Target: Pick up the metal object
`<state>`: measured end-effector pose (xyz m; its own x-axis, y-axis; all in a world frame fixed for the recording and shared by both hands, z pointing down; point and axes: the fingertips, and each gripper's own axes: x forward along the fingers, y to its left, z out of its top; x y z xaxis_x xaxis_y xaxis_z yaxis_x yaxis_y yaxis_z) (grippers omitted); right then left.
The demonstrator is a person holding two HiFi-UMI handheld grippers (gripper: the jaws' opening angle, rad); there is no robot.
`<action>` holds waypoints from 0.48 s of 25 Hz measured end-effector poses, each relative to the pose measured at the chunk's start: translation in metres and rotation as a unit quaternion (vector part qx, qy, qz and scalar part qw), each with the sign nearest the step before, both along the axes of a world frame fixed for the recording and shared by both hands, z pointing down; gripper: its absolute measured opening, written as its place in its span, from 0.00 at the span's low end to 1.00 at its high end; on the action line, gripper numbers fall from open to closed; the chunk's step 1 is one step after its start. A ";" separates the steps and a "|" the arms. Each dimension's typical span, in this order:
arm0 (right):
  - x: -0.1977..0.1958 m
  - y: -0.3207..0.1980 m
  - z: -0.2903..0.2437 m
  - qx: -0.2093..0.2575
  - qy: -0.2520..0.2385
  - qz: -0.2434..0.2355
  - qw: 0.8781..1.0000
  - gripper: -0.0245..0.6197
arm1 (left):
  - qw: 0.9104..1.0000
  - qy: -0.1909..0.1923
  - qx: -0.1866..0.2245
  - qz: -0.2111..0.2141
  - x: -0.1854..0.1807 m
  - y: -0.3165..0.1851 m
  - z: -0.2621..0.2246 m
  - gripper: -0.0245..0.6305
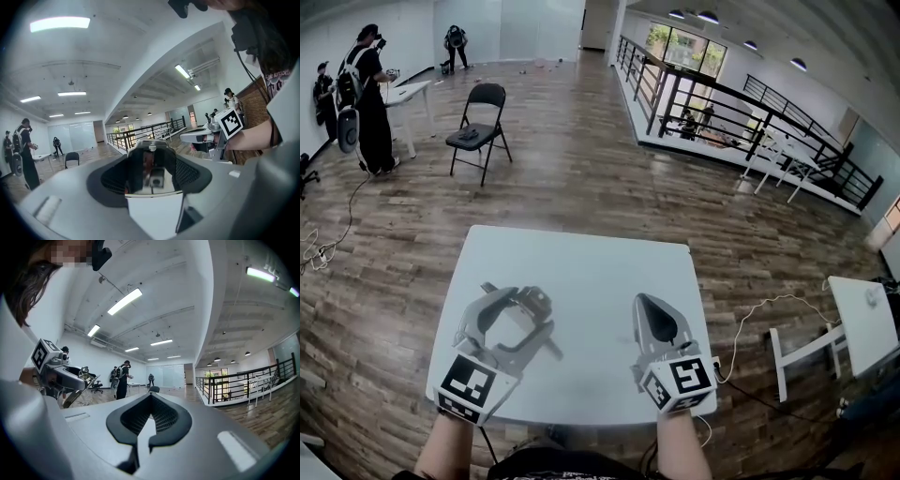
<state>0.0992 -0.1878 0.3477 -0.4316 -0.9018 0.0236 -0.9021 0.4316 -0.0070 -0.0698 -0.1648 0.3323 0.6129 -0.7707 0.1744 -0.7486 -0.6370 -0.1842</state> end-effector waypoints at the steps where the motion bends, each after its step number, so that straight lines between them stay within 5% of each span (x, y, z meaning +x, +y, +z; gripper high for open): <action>1: 0.000 0.000 0.000 0.000 0.000 0.000 1.000 0.05 | 1.000 0.000 -0.001 0.000 0.000 0.000 0.001 0.48; 12: 0.001 0.000 -0.001 0.002 0.000 -0.003 1.000 0.05 | 1.000 -0.002 0.000 -0.003 -0.002 0.000 0.002 0.48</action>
<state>0.1000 -0.1876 0.3468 -0.4379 -0.8988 0.0208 -0.8990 0.4379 -0.0045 -0.0719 -0.1645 0.3340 0.6068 -0.7747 0.1777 -0.7521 -0.6320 -0.1870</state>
